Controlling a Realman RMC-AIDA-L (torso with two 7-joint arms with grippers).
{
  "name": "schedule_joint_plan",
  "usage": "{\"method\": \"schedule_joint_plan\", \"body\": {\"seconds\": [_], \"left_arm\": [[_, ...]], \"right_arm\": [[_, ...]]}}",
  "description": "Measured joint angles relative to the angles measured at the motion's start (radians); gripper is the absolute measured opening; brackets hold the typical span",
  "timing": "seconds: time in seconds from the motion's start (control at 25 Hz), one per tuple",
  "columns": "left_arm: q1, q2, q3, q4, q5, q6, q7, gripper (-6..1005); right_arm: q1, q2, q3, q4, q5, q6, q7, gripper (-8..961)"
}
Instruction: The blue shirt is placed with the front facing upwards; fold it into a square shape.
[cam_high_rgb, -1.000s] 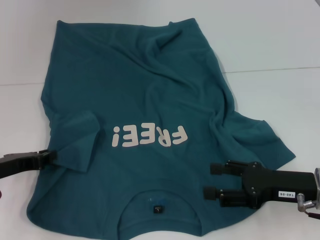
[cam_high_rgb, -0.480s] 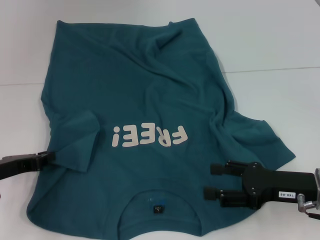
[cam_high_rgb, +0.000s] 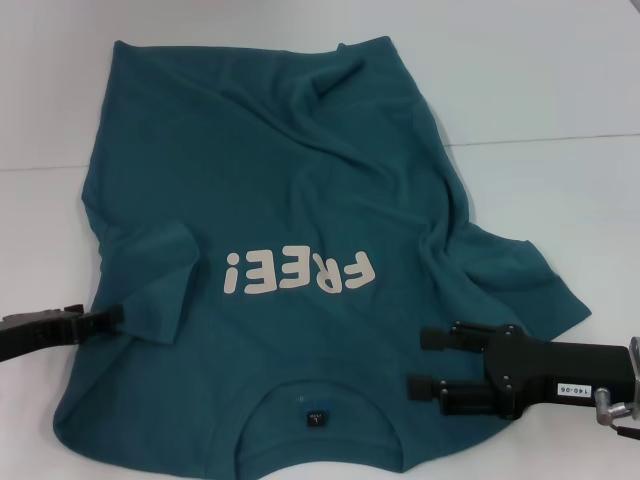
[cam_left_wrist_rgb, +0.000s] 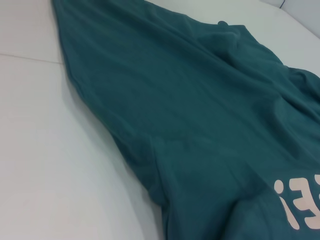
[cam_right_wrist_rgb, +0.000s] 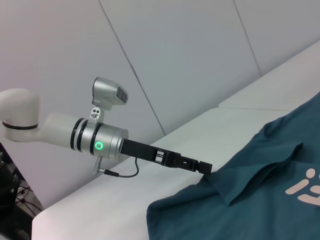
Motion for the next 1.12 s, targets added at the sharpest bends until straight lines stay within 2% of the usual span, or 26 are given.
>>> {"method": "schedule_joint_plan", "body": {"seconds": [0.12, 0.36, 0.76, 1.12], "left_arm": [[0.000, 0.001, -0.001, 0.001, 0.000, 0.000, 0.001, 541], [-0.001, 0.000, 0.003, -0.002, 0.000, 0.006, 0.008, 657], [-0.002, 0.001, 0.004, -0.005, 0.001, 0.011, 0.010, 646], [-0.004, 0.002, 0.009, -0.001, 0.015, -0.001, 0.002, 509]], "right_arm": [[0.000, 0.000, 0.001, 0.000, 0.000, 0.000, 0.000, 878], [-0.001, 0.000, 0.002, 0.000, 0.000, -0.001, 0.000, 878], [-0.002, 0.000, 0.005, 0.000, 0.000, -0.002, 0.004, 877], [-0.003, 0.000, 0.011, 0.000, 0.000, -0.004, 0.001, 876]]}}
